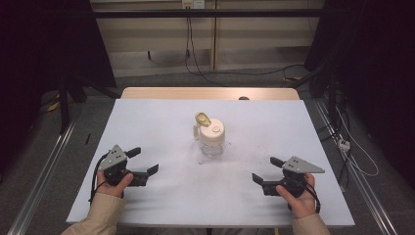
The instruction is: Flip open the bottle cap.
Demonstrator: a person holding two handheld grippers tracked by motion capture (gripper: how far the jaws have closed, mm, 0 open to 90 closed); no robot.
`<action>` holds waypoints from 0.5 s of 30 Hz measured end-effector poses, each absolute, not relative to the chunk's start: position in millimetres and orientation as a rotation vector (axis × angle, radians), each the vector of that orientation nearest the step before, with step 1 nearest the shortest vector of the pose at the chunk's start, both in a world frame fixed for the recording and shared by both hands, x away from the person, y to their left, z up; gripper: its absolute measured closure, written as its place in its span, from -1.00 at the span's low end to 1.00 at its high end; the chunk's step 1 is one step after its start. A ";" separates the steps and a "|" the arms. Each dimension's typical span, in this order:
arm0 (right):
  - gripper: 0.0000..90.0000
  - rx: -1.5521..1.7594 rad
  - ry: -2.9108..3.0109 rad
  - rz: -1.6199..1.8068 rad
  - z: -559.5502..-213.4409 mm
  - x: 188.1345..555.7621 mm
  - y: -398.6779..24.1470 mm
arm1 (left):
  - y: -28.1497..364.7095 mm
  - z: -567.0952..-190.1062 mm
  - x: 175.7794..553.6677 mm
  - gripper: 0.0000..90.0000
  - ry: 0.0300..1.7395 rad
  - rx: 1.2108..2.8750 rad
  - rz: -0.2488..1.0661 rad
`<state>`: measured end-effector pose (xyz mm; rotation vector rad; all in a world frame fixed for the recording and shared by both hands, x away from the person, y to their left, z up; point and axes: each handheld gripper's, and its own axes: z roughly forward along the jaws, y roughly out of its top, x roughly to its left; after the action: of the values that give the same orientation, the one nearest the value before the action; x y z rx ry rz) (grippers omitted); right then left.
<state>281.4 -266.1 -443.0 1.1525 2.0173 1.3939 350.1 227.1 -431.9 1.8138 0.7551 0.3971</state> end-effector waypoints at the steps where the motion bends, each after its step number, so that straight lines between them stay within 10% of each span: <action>1: -0.83 1.152 2.020 1.393 -443.0 280.0 -266.9 | 227.5 -432.1 349.9 -0.88 0.755 1.816 0.397; 15: -0.88 1.147 2.019 1.382 -446.8 274.7 -276.7 | 229.3 -435.6 349.1 -0.89 0.751 1.823 0.374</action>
<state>274.7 -276.7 -446.8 1.1471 2.0192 1.3823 349.1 229.3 -435.6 1.8229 0.7511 0.3744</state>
